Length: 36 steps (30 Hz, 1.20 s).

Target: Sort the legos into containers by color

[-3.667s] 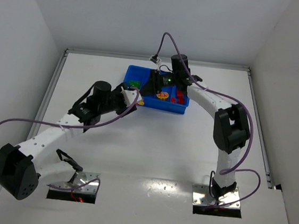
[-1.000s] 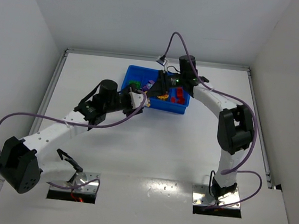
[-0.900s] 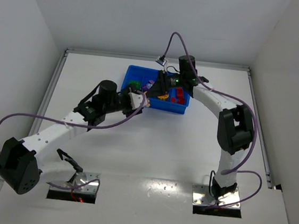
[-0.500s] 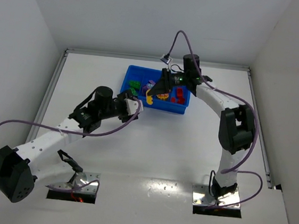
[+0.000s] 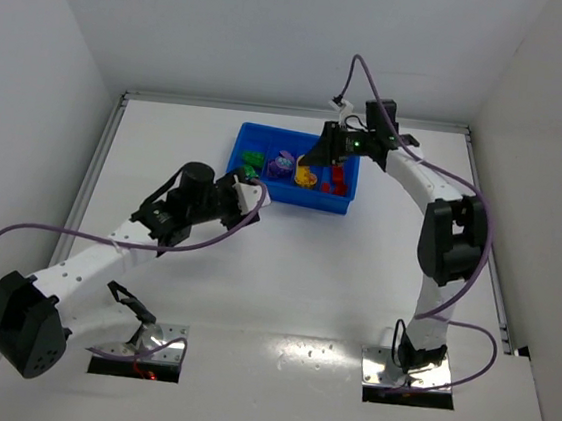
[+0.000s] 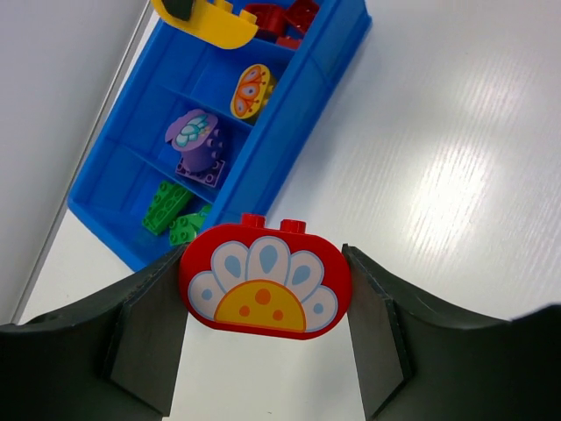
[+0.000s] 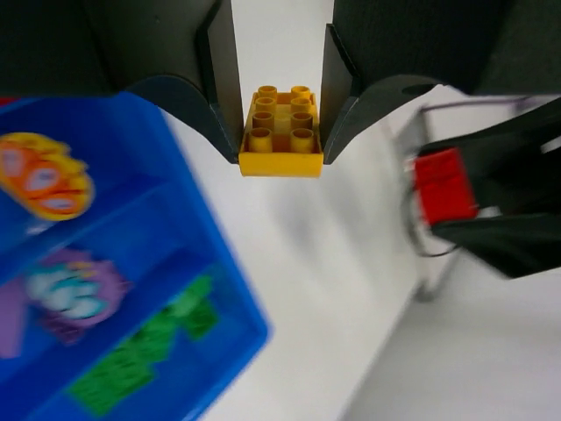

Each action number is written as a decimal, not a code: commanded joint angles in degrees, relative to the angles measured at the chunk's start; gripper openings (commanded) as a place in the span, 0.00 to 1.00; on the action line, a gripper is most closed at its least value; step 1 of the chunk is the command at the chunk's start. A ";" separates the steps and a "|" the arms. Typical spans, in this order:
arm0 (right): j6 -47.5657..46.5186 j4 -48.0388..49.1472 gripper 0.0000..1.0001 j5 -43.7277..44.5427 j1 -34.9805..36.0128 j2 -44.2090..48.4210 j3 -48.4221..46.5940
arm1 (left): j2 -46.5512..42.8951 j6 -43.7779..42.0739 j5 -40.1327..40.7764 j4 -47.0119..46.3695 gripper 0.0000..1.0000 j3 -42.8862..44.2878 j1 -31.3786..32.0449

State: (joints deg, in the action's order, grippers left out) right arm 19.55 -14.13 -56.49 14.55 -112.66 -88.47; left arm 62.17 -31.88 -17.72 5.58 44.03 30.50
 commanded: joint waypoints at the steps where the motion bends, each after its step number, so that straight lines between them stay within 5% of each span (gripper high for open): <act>1: -9.97 -6.08 0.13 19.19 0.92 -2.72 -6.01 | 1.28 3.40 1.28 -1.98 0.16 4.30 -0.71; 7: -11.55 -5.47 0.12 30.03 1.45 -7.74 -8.82 | 3.39 6.39 1.28 -2.51 0.16 5.98 -1.85; 20: -12.70 -3.80 0.14 32.23 2.50 -13.11 -11.11 | 3.92 7.97 1.28 -2.51 0.16 7.03 -2.90; 22: -12.70 -3.80 0.30 32.23 2.50 -13.72 -11.73 | 4.44 7.97 0.66 -2.51 0.16 7.03 -2.90; 26: -12.09 -3.28 0.79 34.16 3.73 -13.73 -12.87 | 4.97 8.67 -1.17 -2.51 0.16 7.03 -3.43; 28: -12.08 -3.27 0.91 34.69 3.74 -12.94 -12.87 | 5.50 10.42 -2.49 -2.51 0.16 8.43 -3.95; 36: -8.31 -2.57 0.93 36.00 3.56 -2.05 -11.30 | 9.98 14.21 -7.06 -4.44 0.16 12.56 -3.96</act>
State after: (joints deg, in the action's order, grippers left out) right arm 8.88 -19.33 -22.02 18.59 -124.07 -99.09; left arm 71.18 -20.23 -21.67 4.51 53.56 27.22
